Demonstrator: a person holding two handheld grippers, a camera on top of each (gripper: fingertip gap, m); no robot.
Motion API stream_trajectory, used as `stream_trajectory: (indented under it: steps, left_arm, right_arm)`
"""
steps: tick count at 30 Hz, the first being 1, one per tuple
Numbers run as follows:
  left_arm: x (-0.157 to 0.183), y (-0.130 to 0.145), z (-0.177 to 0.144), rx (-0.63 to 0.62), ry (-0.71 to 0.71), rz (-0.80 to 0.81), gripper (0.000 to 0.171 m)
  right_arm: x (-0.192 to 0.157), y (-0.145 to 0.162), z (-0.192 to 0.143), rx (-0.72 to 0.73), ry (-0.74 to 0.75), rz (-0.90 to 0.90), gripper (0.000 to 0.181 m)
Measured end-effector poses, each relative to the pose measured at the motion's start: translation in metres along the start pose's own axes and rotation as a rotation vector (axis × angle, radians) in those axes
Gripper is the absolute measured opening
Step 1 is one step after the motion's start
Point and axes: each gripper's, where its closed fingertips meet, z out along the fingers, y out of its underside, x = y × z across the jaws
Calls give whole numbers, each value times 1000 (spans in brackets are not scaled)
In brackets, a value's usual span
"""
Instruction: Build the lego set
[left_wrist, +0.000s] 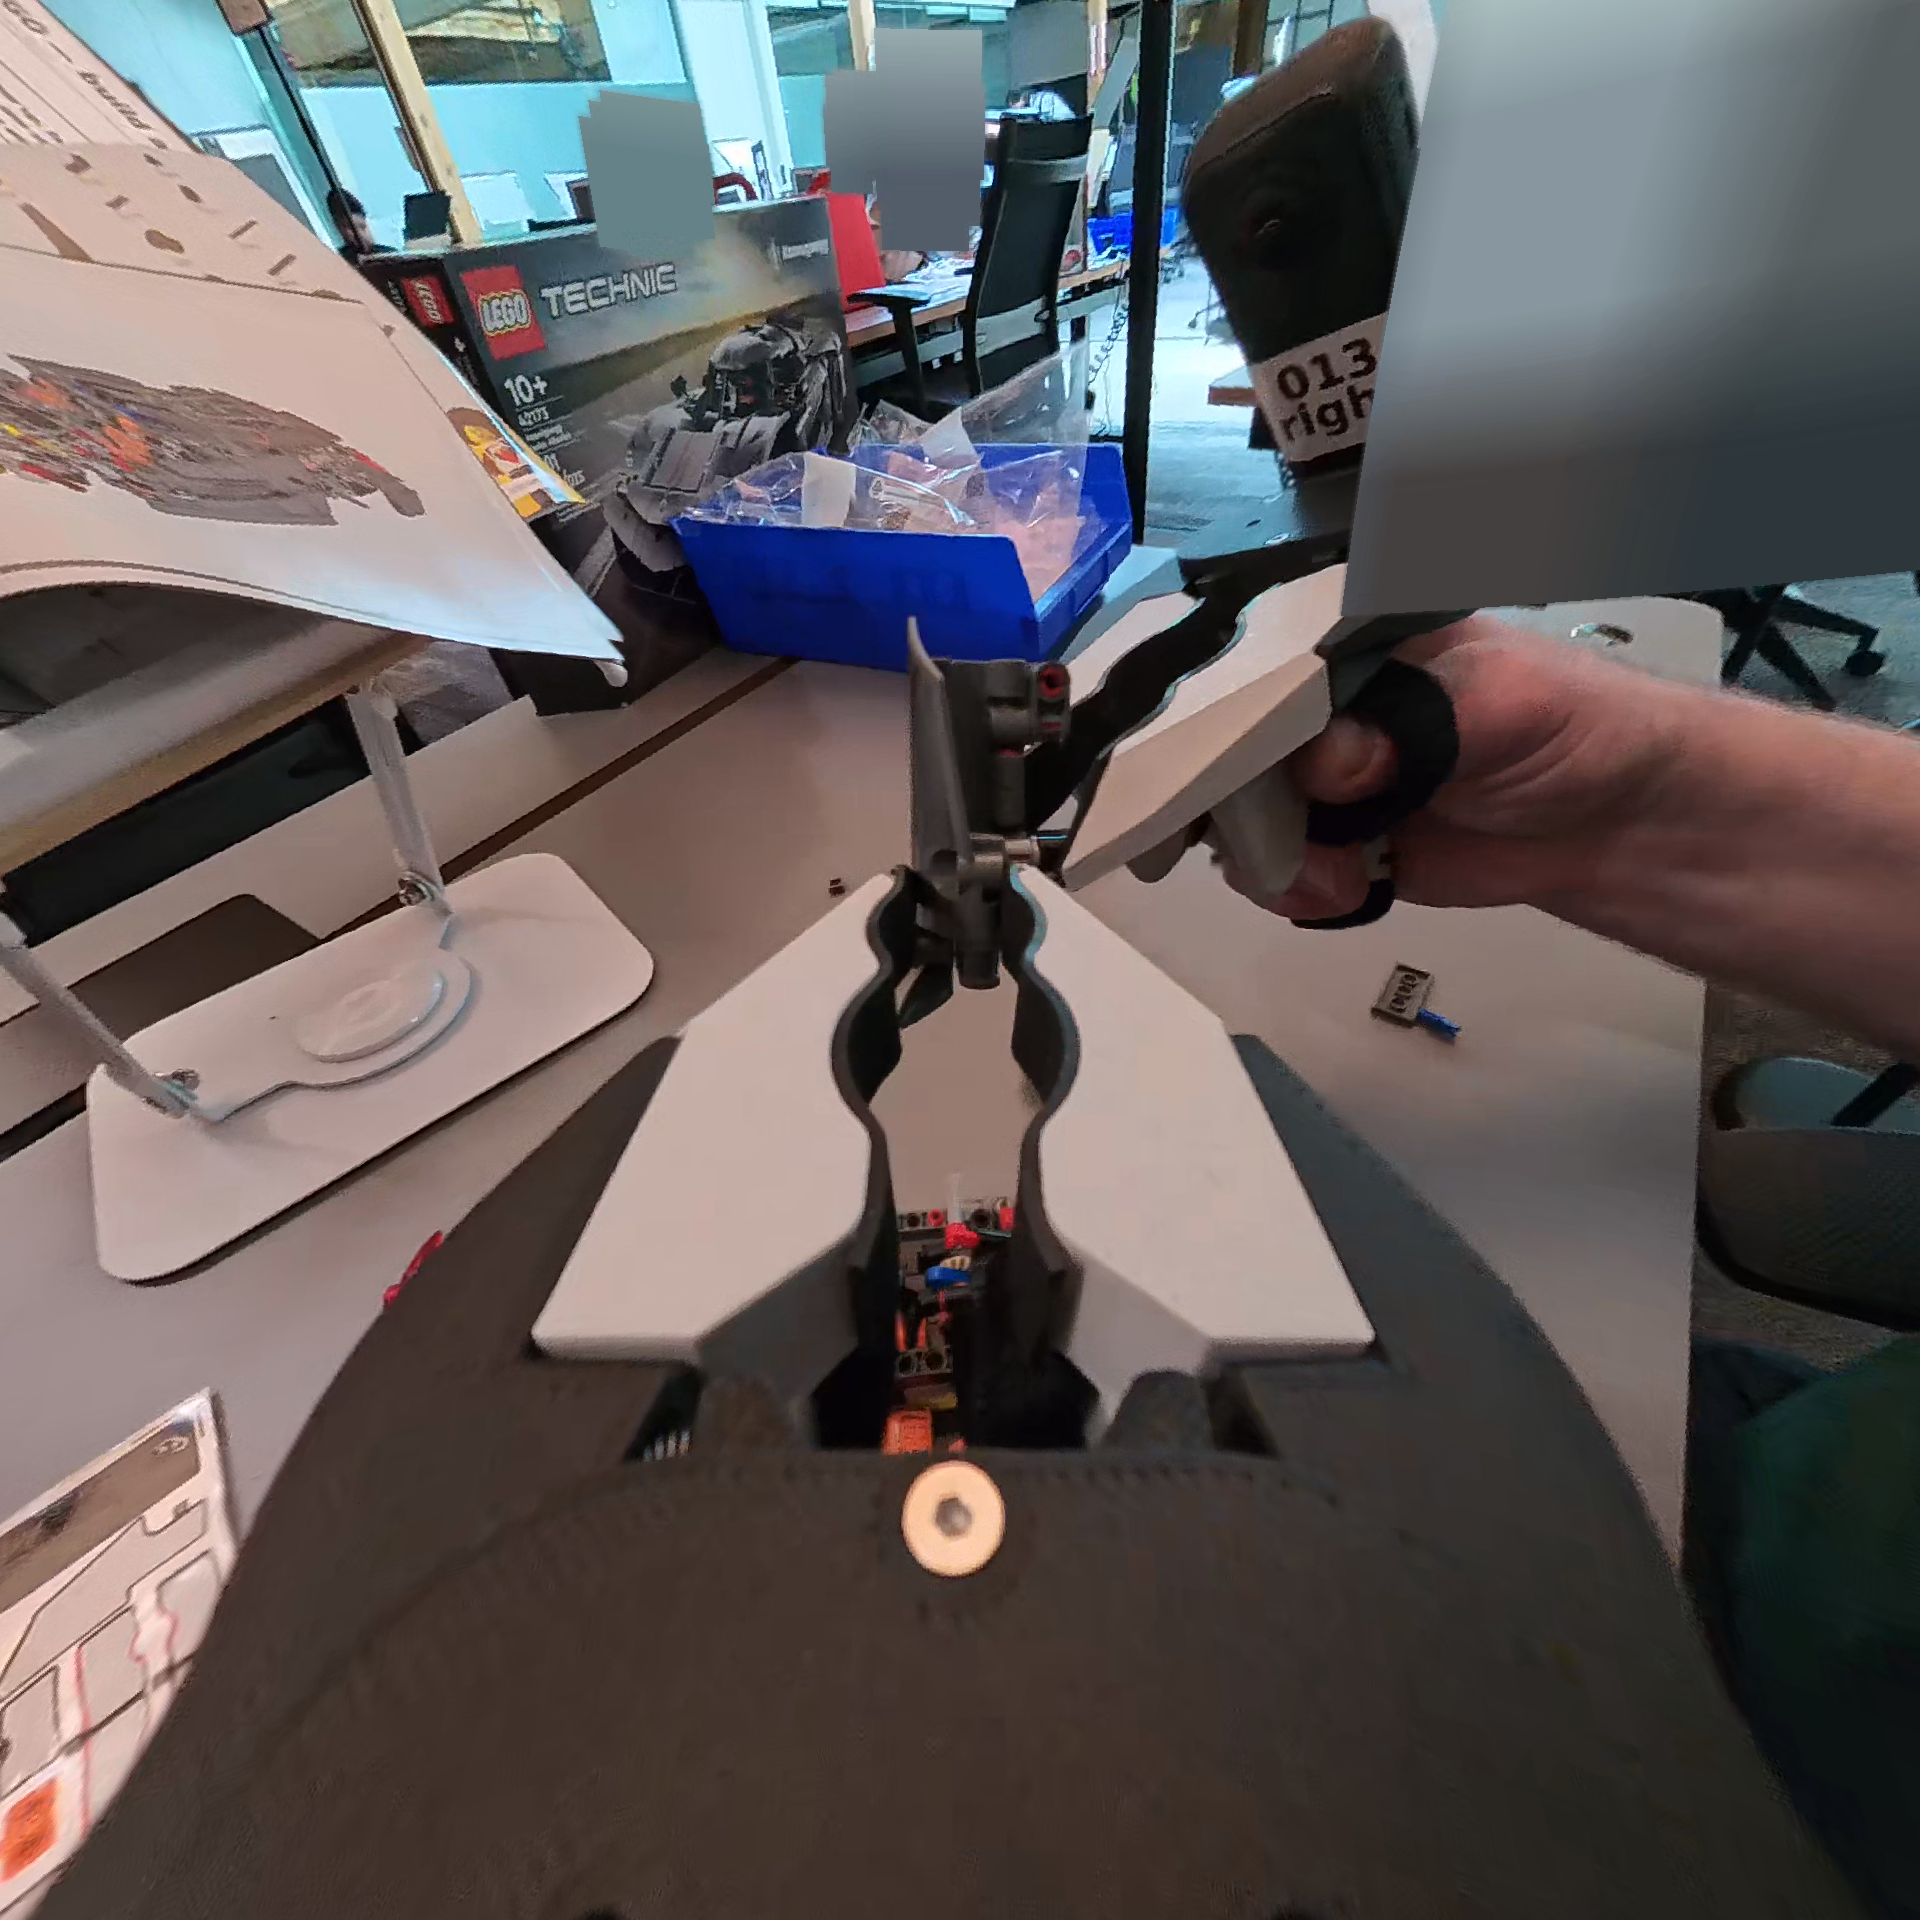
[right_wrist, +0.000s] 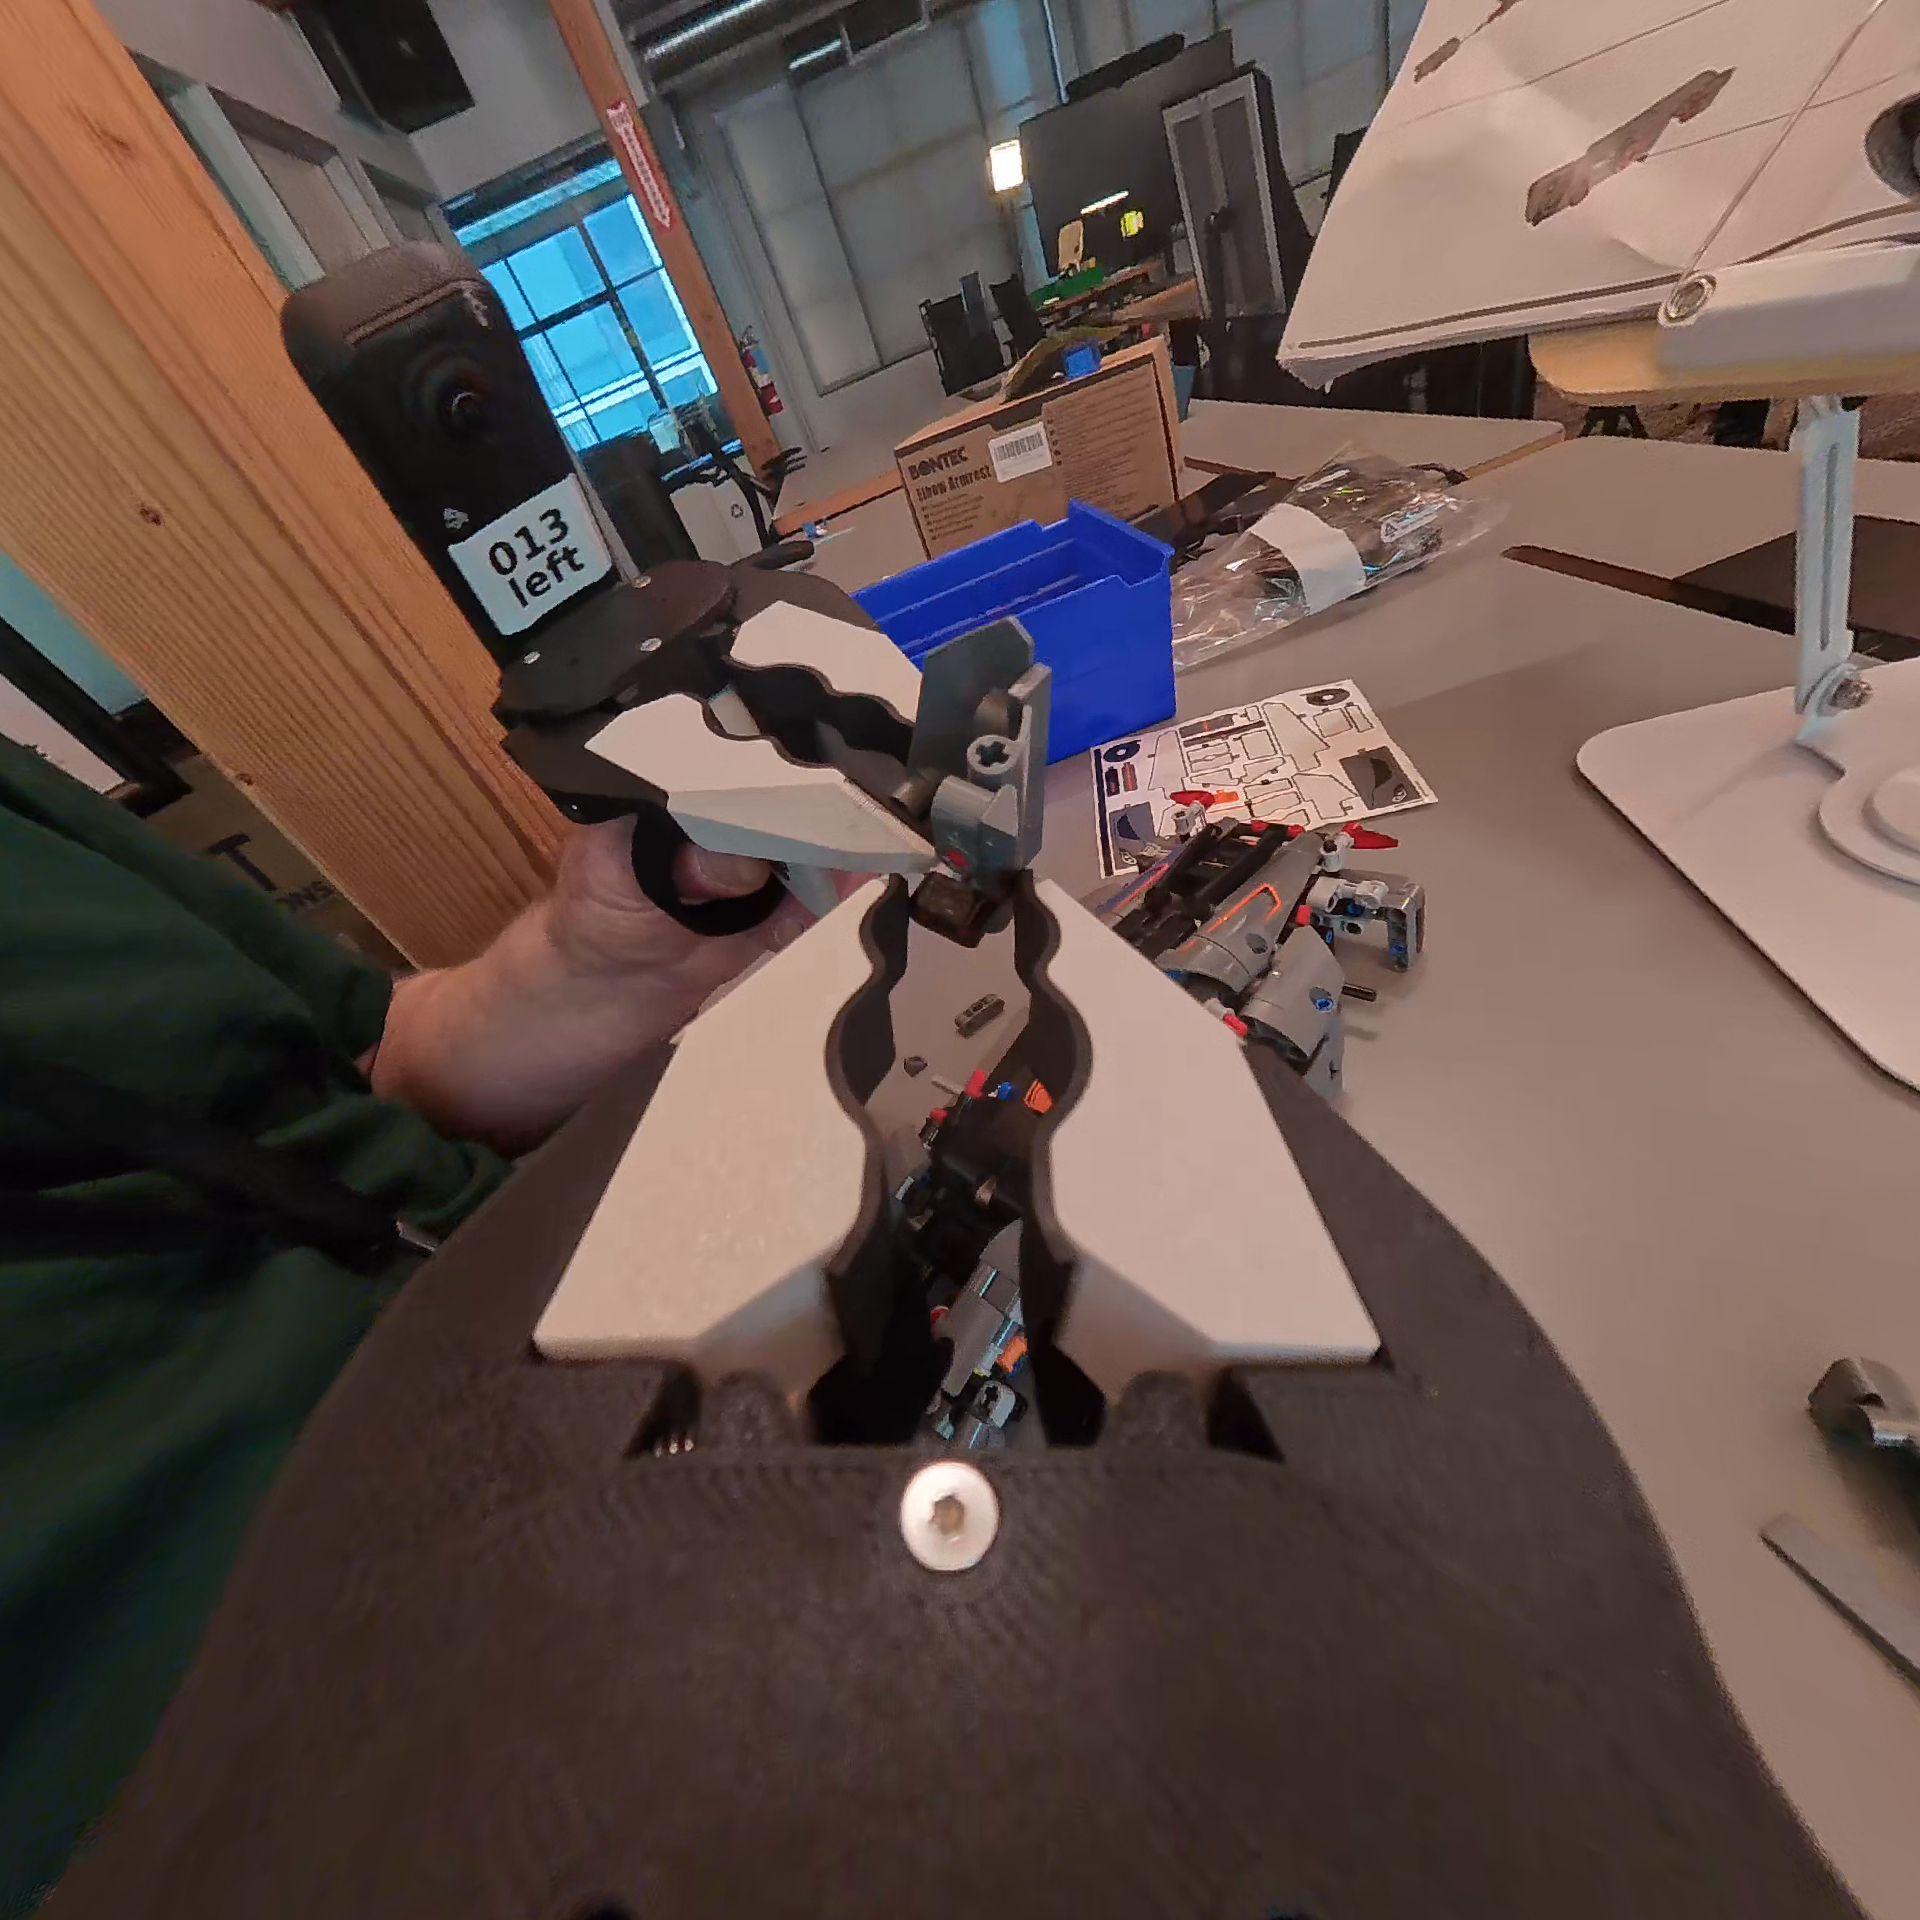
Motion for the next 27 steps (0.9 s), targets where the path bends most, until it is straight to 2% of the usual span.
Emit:
stream_trajectory:
  steps: [7, 11, 16, 21, 27]
  left_arm:
    - [-2, -6, -1, 43, 14, -32, 13]
    - [-3, -8, -1, 44, -32, 26, 12]
    - [-2, -11, 0, 51, -34, 50, 12]
    - [-5, -15, -3, 74, -46, 39, 12]
    - [-10, -18, -3, 55, -189, 200, 12]
  right_arm:
    - [-1, -9, 1, 43, 1, 31, 21]
    - [2, -11, -5, 76, 4, 84, 25]
    - [-3, -16, -10, 130, -47, 122, 18]
    - [-2, -14, -11, 118, -33, 111, 29]
    - [4, -12, -2, 107, 47, 146, 22]
